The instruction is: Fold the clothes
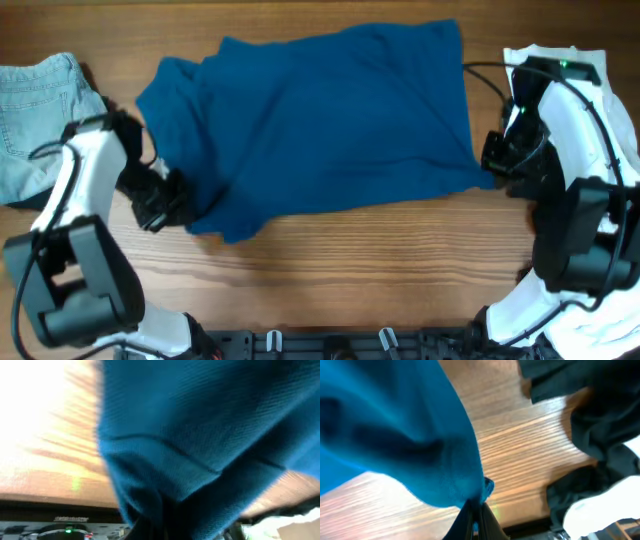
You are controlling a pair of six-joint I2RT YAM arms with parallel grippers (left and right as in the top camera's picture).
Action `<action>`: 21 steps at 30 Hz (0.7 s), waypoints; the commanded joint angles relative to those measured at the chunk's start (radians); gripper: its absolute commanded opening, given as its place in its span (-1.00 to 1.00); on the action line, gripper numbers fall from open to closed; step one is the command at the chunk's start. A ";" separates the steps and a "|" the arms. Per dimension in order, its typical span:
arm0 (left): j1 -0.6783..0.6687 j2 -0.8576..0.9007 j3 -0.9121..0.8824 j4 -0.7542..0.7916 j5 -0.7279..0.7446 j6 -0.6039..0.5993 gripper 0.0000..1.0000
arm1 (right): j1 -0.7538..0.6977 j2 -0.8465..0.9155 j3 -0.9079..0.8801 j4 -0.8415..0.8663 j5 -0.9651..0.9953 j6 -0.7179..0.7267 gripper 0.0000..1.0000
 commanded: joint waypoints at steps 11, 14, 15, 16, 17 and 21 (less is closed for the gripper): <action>0.295 -0.405 -0.105 0.034 -0.140 -0.142 -0.92 | -0.182 -0.436 -0.336 0.210 -0.012 0.108 -0.91; 0.295 -0.402 -0.105 0.033 -0.140 -0.142 -0.92 | -0.164 -0.435 -0.346 0.203 -0.061 0.025 -0.91; 0.296 -0.402 -0.105 0.033 -0.140 -0.142 -0.92 | -0.160 -0.434 -0.353 0.201 -0.067 0.020 -0.91; 0.295 -0.403 -0.105 0.033 -0.140 -0.142 -0.92 | -0.160 -0.434 -0.360 0.198 -0.068 0.020 -0.92; 0.295 -0.403 -0.105 0.033 -0.140 -0.142 -0.92 | -0.160 -0.433 -0.364 0.198 -0.067 0.020 -0.91; 0.274 -0.402 -0.105 0.069 -0.083 -0.142 -0.92 | -0.160 -0.431 -0.364 0.261 -0.130 0.012 -0.91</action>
